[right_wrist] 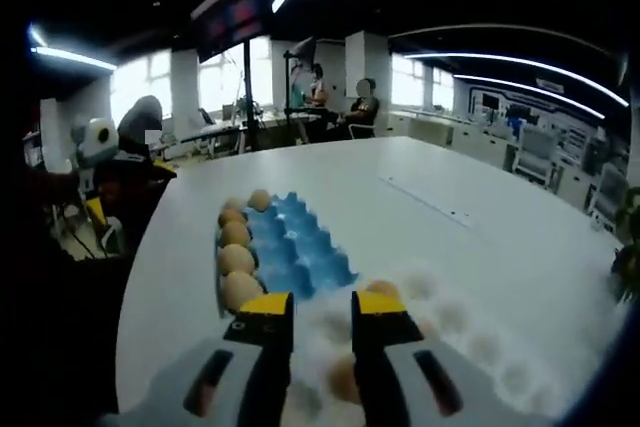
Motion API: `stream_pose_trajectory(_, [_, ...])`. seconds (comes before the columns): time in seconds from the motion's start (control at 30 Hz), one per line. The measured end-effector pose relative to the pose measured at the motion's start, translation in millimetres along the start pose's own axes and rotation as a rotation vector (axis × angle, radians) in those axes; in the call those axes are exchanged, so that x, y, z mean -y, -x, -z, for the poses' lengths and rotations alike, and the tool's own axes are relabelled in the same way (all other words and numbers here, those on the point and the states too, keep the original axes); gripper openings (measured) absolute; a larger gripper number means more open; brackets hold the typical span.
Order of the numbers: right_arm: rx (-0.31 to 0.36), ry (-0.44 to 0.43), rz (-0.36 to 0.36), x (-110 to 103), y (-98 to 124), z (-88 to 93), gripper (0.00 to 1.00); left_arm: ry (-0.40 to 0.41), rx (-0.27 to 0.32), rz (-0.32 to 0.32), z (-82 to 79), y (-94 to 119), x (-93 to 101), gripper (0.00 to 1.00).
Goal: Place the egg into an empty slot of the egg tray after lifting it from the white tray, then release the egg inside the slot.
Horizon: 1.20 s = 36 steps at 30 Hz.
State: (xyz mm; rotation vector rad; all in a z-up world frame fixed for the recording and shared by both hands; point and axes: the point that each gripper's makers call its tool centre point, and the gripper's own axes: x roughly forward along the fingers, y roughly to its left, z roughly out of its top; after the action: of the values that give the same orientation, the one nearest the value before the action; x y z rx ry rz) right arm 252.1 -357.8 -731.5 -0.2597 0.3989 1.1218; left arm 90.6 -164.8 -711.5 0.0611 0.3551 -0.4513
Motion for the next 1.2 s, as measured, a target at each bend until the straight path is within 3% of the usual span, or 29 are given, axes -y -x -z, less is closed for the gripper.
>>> stream_pose_trajectory(0.3, [-0.137,0.021,0.012,17.0,5.9,40.1,0.23,0.009,-0.012,0.011,9.9,0.4,7.8,0.97])
stream_pose_trajectory(0.5, [-0.187,0.043,-0.011,21.0,0.2,50.6,0.25,0.023,-0.015,0.005,15.4,3.7,9.6,0.97])
stream_pose_trajectory(0.6, [-0.255,0.077,-0.027,21.3,-4.0,62.3,0.27,0.021,-0.017,-0.002,16.8,5.6,8.1,0.97])
stream_pose_trajectory(0.7, [-0.235,0.006,-0.03,20.8,-4.9,60.2,0.27,0.027,-0.014,-0.013,16.8,7.3,4.0,0.97])
stream_pose_trajectory(0.9, [-0.211,0.017,-0.017,18.8,-1.5,59.3,0.27,0.041,-0.01,-0.02,17.4,7.3,1.3,0.97])
stream_pose_trajectory(1.0, [-0.182,-0.025,-0.006,20.4,0.8,52.7,0.26,0.035,-0.012,-0.013,17.0,5.6,3.9,0.97])
stream_pose_trajectory(1.2, [0.011,-0.323,0.093,36.1,8.1,14.1,0.26,0.03,-0.012,-0.01,16.1,5.6,4.1,0.97])
